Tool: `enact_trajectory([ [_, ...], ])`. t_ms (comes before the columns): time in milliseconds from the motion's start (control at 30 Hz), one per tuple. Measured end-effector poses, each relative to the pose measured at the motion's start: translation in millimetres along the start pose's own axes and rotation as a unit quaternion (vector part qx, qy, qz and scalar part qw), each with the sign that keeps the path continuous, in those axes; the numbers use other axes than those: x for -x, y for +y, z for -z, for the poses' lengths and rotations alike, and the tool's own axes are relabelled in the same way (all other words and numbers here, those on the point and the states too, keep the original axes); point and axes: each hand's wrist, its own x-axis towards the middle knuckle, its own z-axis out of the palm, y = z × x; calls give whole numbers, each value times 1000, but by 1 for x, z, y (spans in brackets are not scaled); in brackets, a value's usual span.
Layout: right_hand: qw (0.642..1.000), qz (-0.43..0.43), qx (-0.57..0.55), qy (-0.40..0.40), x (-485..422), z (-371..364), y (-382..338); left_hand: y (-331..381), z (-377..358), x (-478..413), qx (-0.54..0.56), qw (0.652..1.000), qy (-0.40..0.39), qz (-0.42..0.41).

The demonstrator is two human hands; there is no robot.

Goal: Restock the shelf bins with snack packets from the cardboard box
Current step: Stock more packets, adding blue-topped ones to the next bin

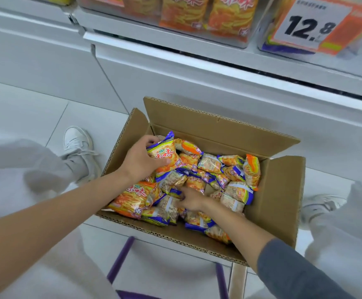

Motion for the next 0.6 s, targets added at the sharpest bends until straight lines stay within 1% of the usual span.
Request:
enact_trajectory([
  [67, 1000, -7, 15, 11, -3, -3, 3, 1, -1, -2, 2, 1000, -8, -6],
  [133, 1000, -3, 1, 16, -2, -1, 6, 2, -2, -2, 8, 1000, -6, -9],
  [233, 998, 13, -53, 37, 8, 9, 8, 7, -4, -2, 13, 1000, 2, -13],
  [300, 991, 36, -103, 75, 20, 23, 9, 12, -5, -1, 20, 1000, 11, -13],
  [367, 973, 56, -180, 135, 40, 44, 9, 19, -7, 0, 19, 1000, 11, -21],
  [433, 946, 83, -243, 198, 71, 68, 2, 26, -9, 2, 16, 999, 1, -30],
  [533, 906, 133, -289, 278, 118, 98, -11, 37, -12, 8, 25, 999, -16, -45],
  [600, 887, 159, -301, 311, 145, 108, -19, 46, -14, 14, 29, 997, -35, -68],
])
